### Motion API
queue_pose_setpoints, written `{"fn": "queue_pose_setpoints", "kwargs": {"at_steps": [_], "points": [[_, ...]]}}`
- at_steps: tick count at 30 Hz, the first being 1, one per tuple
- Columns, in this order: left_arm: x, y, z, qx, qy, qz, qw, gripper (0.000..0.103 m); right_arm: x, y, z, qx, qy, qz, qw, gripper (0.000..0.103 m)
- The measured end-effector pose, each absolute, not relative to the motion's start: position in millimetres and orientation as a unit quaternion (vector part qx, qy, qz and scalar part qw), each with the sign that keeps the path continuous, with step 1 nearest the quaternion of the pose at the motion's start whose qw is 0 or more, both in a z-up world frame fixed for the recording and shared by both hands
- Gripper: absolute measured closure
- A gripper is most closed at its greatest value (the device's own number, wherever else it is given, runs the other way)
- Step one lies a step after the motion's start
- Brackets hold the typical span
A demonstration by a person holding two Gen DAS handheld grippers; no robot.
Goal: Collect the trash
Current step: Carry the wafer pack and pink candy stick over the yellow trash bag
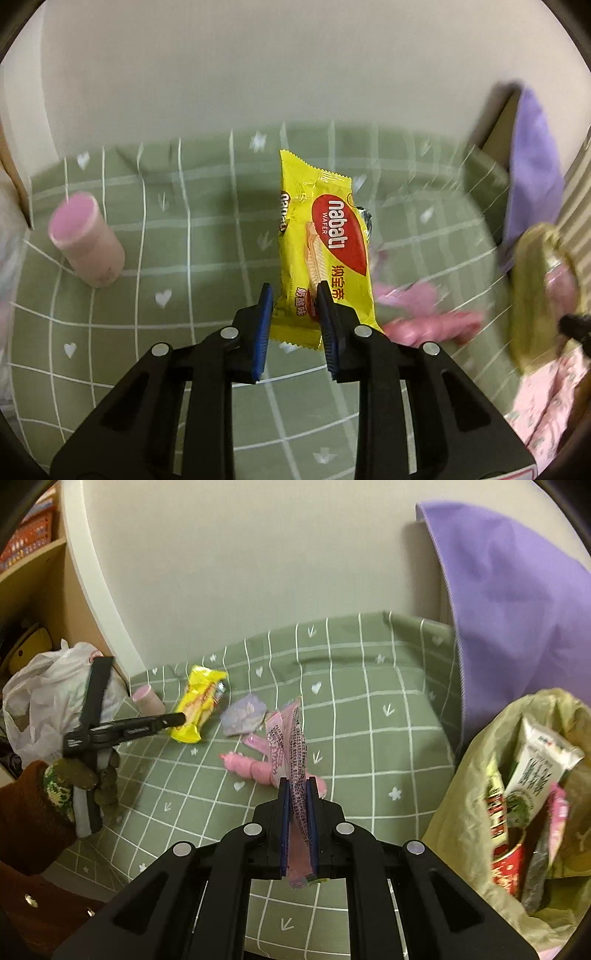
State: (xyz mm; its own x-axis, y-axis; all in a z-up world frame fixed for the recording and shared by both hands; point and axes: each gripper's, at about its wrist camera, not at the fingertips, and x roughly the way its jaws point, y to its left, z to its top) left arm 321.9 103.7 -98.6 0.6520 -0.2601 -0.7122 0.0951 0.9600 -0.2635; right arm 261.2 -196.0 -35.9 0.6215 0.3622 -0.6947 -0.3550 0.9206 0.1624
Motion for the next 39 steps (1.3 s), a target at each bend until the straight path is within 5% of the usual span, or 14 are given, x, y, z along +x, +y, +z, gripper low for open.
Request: {"fn": "queue_pose_setpoints", "kwargs": {"at_steps": [17,29,39], "points": [[303,-43,63,-0.049,0.264,-0.335,0.903,0.078,210,-273,65,0.012,0.256,0.086,0.963,0.093],[300,-158,67,0.016,0.263,-0.456,0.85,0.078,164,-345,82,0.045,0.232,-0.03,0.971,0.093],[320,-237,17,0.075,0.321,-0.485,0.81,0.078,162,-407,60,0.12,0.255,-0.073,0.957,0.093]]}}
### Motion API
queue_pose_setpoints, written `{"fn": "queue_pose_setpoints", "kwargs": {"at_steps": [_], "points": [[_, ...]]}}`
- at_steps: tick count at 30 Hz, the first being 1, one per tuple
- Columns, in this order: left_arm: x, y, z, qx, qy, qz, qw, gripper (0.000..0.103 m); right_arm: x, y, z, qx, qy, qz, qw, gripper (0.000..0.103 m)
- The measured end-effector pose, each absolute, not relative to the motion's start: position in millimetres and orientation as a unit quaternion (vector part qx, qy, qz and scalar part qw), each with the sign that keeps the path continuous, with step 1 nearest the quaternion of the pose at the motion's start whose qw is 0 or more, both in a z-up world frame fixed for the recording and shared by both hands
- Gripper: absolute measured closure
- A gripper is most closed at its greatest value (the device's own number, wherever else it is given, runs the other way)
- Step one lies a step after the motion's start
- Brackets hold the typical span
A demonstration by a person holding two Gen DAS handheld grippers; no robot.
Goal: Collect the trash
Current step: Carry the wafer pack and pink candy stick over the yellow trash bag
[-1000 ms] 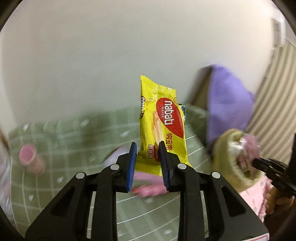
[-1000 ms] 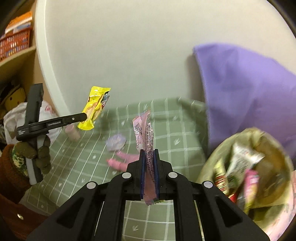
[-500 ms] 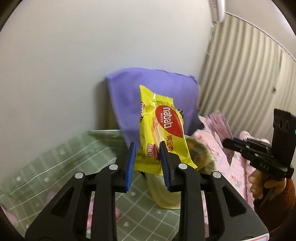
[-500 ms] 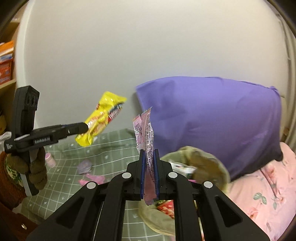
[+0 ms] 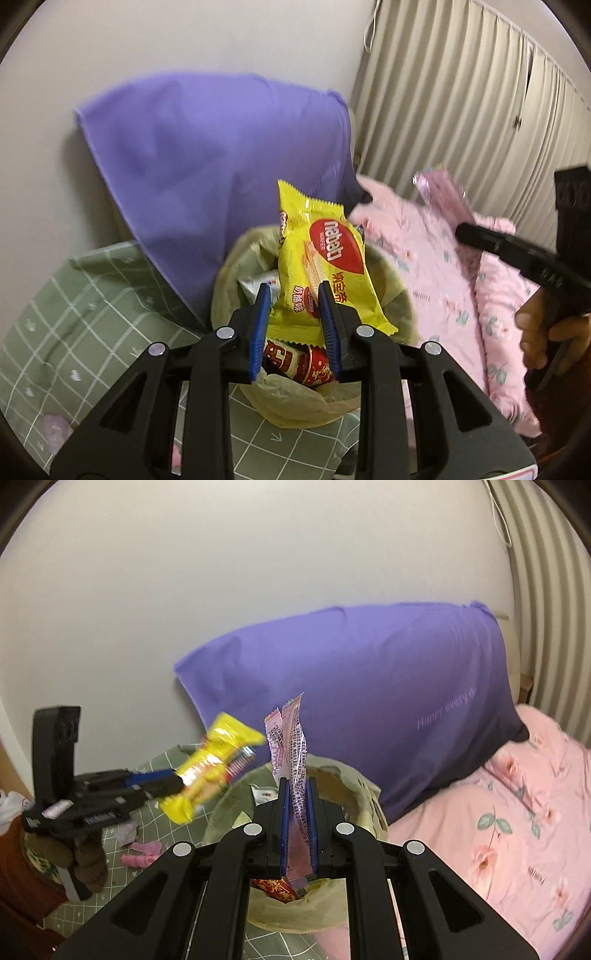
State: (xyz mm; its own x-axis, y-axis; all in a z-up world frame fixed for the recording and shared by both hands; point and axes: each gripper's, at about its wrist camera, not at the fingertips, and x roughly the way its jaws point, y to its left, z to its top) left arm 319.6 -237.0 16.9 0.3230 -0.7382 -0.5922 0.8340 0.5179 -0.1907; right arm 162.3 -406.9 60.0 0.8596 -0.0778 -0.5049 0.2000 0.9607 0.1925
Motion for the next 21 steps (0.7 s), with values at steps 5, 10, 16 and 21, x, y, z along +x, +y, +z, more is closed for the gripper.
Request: {"fn": "queue_pose_setpoints", "kwargs": {"at_steps": [5,10,16,21], "points": [[323,-271,-26,0.144,0.37,-0.466,0.791,0.078,191,-420,28,0.138,0.296,-0.064,0.943,0.093],[332,-289,-58,0.171,0.404,-0.452,0.777,0.078,235,-421,-15,0.136,0.353,-0.047,0.925,0.093],[341,-298,-60,0.145,0.4,-0.469,0.774,0.078,261,-423,-37,0.102,0.373,-0.085,0.918,0.093],[347,-299,-62,0.128,0.402,-0.471,0.775,0.078,256,-429,-37,0.108,0.373,-0.084,0.918,0.093]]}}
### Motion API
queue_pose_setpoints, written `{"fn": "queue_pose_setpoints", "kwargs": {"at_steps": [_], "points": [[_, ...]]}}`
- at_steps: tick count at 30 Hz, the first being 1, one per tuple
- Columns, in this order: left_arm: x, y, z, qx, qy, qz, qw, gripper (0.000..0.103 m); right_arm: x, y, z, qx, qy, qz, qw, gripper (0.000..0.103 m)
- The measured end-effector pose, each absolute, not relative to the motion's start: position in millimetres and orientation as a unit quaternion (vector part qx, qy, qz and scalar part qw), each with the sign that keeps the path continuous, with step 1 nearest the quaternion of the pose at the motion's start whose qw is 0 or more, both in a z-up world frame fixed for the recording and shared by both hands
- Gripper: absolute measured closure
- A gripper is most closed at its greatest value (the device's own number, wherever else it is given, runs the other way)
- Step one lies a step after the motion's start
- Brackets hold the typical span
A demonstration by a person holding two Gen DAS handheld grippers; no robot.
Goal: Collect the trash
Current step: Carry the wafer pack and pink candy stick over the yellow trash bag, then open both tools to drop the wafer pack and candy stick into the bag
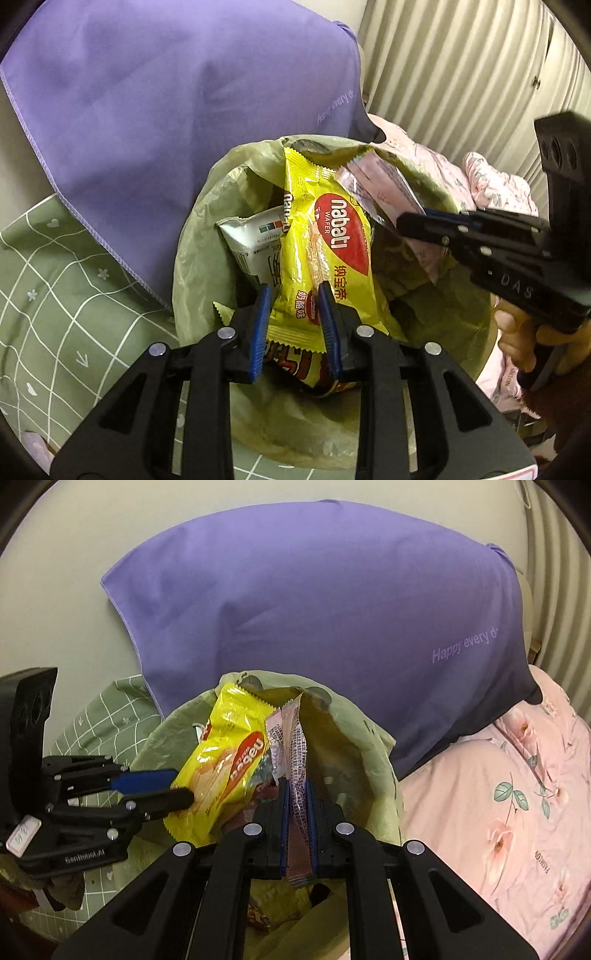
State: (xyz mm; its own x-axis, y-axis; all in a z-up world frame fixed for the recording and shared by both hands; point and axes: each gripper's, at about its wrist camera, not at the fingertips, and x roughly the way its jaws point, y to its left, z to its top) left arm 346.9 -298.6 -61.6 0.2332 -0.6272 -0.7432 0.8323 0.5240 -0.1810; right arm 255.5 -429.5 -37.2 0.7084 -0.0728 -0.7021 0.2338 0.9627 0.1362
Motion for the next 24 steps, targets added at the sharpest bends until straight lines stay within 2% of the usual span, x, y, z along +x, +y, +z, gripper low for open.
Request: {"fn": "queue_pose_setpoints", "kwargs": {"at_steps": [10,18,24], "points": [[337,-283,-58,0.091,0.426,-0.5,0.748,0.078,242,-428,-36,0.124,0.36,-0.08,0.921,0.093],[334,-257,-50,0.066,0.425,-0.482,0.763,0.078,229,-424,-31,0.138,0.348,-0.075,0.924,0.092],[336,-239,-33,0.034,0.412,-0.468,0.781,0.061,227,-416,-29,0.139,0.348,-0.079,0.924,0.076]]}}
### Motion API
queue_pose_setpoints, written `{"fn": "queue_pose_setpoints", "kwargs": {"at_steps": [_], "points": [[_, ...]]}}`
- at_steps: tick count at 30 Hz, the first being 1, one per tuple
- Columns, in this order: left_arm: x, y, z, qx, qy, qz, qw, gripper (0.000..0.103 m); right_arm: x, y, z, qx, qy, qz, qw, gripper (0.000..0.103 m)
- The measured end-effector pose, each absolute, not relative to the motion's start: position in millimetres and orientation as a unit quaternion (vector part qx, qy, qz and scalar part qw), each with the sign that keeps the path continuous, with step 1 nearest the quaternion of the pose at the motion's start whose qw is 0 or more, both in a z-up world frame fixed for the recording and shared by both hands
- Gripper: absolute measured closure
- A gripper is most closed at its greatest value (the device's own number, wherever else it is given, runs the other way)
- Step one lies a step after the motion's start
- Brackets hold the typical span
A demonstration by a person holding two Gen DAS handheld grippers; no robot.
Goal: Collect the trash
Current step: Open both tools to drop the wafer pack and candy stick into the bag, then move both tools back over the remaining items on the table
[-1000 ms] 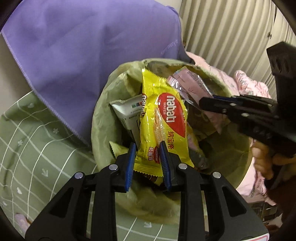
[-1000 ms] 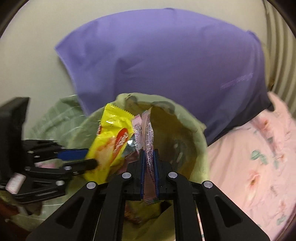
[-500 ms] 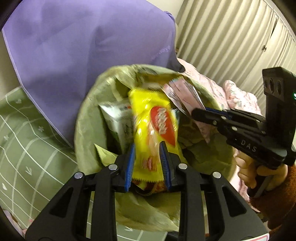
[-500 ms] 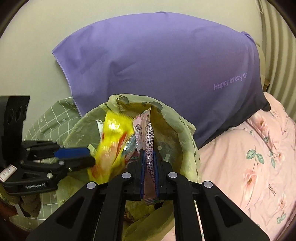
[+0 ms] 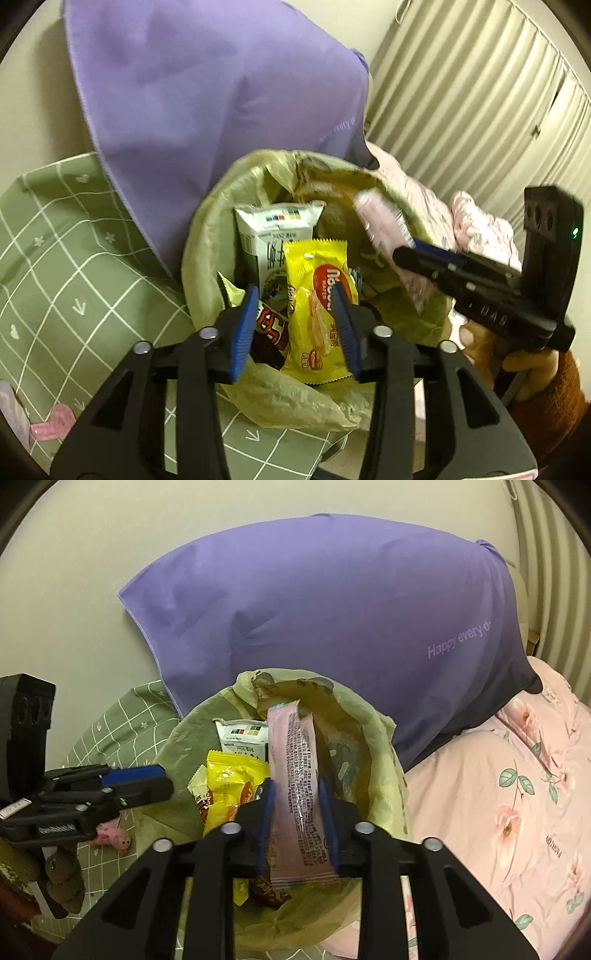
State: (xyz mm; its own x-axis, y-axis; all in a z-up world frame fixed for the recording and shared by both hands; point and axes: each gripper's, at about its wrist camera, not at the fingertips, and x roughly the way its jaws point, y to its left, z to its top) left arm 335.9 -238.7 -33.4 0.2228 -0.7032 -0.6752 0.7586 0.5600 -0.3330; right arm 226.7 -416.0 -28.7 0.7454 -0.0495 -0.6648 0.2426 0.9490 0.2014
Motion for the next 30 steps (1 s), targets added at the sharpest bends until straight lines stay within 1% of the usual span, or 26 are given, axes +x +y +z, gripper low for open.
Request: {"fn": "queue_pose_setpoints", "kwargs": {"at_steps": [1,3,4,5,6,7,9,18,19,20,21,22,24,27,30], "points": [[334,-235,-30,0.03,0.407,-0.466,0.785,0.06,226,-414,-28,0.138,0.347,-0.081,0.924,0.075],[329,-227,-25,0.025,0.397,-0.465,0.791,0.055,224,-411,-25,0.136,0.344,-0.081,0.925,0.074],[326,-224,-22,0.023,0.393,-0.464,0.794,0.053,223,-409,-24,0.135,0.344,-0.081,0.926,0.072],[325,-222,-20,0.021,0.388,-0.463,0.797,0.049,222,-407,-22,0.134,0.343,-0.081,0.926,0.069],[324,-218,-17,0.021,0.384,-0.461,0.8,0.048,221,-406,-22,0.134,0.342,-0.081,0.927,0.065],[321,-212,-15,0.019,0.379,-0.457,0.804,0.047,220,-405,-20,0.134,0.34,-0.079,0.928,0.064],[319,-201,-13,0.017,0.374,-0.452,0.81,0.043,217,-399,-16,0.132,0.332,-0.078,0.931,0.063],[311,-129,-13,0.003,0.358,-0.398,0.845,0.032,210,-369,9,0.122,0.296,-0.056,0.946,0.063],[312,-123,-14,0.0,0.356,-0.391,0.849,0.032,210,-365,11,0.122,0.292,-0.052,0.947,0.061],[314,-114,-16,-0.008,0.356,-0.382,0.853,0.032,210,-360,13,0.125,0.287,-0.042,0.949,0.057],[317,-101,-18,-0.022,0.36,-0.37,0.856,0.032,211,-357,15,0.128,0.284,-0.035,0.95,0.048],[319,-90,-21,-0.033,0.364,-0.36,0.859,0.032,212,-351,17,0.131,0.281,-0.021,0.95,0.046],[324,-69,-27,-0.05,0.371,-0.334,0.865,0.032,216,-339,20,0.131,0.281,0.006,0.951,0.046],[329,-28,-41,-0.059,0.377,-0.272,0.883,0.032,224,-313,20,0.11,0.284,0.046,0.951,0.039],[333,11,-56,-0.079,0.387,-0.219,0.892,0.032,233,-291,13,0.101,0.295,0.097,0.945,0.039]]}}
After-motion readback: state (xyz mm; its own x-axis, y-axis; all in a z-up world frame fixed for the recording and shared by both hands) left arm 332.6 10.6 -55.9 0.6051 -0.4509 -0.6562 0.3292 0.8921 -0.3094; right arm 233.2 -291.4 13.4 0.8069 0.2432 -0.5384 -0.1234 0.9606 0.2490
